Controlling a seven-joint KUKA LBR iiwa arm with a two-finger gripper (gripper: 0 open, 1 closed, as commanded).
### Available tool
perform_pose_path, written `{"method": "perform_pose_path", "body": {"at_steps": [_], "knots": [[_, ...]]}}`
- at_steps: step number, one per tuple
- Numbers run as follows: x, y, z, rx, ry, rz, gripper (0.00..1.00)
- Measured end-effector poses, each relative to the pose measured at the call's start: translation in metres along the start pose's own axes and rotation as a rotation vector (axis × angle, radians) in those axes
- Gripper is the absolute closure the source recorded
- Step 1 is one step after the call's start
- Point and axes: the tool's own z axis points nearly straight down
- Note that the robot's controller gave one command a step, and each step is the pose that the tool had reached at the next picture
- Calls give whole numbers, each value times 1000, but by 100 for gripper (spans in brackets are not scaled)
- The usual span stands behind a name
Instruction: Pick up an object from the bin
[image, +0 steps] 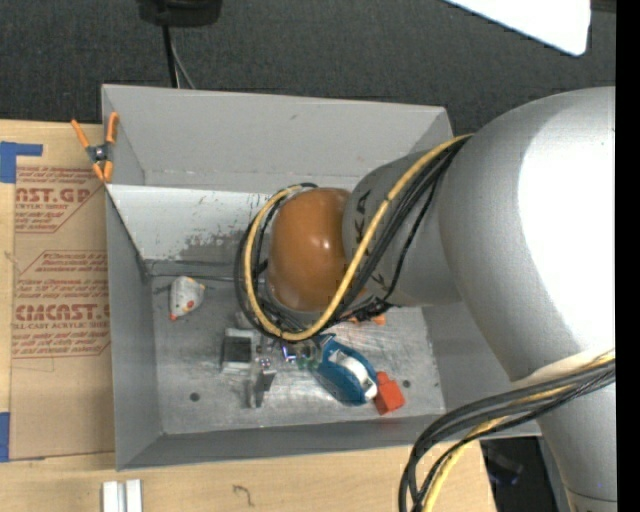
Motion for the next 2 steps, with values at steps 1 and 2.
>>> {"method": "perform_pose_path", "body": {"at_steps": [1, 2], "knots": [[7, 21, -1, -1, -7, 276, 100], [7, 21, -1, -1, -7, 276, 100]]}}
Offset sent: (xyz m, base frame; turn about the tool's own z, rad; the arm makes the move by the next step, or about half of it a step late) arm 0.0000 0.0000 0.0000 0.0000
